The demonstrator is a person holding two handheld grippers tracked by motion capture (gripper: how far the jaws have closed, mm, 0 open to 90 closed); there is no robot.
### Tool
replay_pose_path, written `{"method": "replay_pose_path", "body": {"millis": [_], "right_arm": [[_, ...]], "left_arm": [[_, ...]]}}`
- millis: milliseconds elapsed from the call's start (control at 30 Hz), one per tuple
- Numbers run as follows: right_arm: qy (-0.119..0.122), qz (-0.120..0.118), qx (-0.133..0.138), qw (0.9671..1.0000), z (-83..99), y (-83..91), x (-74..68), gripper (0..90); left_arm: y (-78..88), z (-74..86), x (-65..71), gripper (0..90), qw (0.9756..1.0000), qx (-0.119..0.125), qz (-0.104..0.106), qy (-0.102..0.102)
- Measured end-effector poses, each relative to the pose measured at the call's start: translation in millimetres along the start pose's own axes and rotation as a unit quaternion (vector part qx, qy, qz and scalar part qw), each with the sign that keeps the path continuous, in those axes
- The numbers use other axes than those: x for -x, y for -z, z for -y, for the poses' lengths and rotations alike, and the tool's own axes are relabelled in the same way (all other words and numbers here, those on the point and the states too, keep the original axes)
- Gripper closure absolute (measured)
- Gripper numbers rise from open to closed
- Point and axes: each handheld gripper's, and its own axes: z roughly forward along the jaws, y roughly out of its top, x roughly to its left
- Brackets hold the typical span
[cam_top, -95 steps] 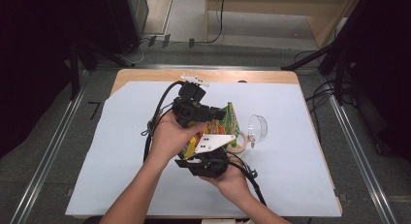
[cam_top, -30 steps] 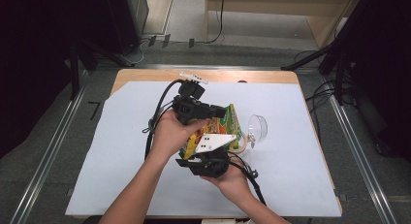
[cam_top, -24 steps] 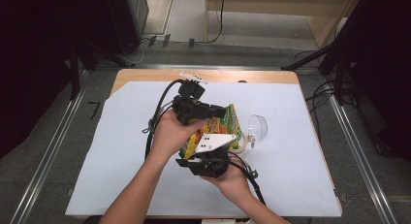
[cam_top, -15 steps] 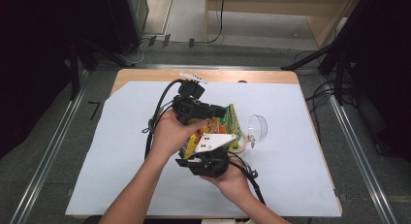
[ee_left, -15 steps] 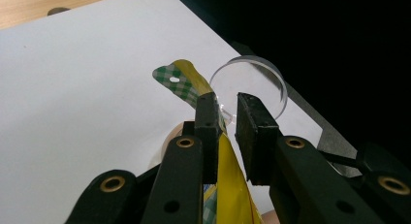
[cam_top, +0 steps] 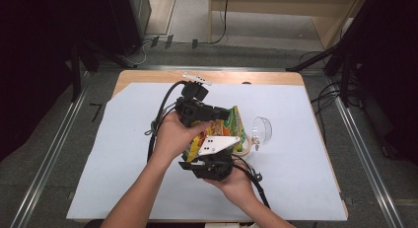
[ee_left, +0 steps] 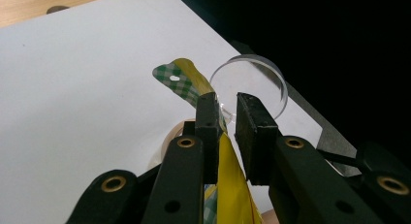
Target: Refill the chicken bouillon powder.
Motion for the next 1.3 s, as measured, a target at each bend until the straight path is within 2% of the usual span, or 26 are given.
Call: {"method": "replay_pose_path", "body": {"millis": [967,1300], "right_arm": [[0.002,0.0,0.003,1.0,-0.9,0.2,-1.1,76.0],[0.002,0.0,0.004,1.0,-0.2,-0.5,-0.6,76.2]], "left_arm": [[1.6,-0.4,1.4,80.6,1.0,0.0,0.0,0.0],[1.6,-0.4,4.7,80.3,1.0,0.0,-0.004,-0.006]]}}
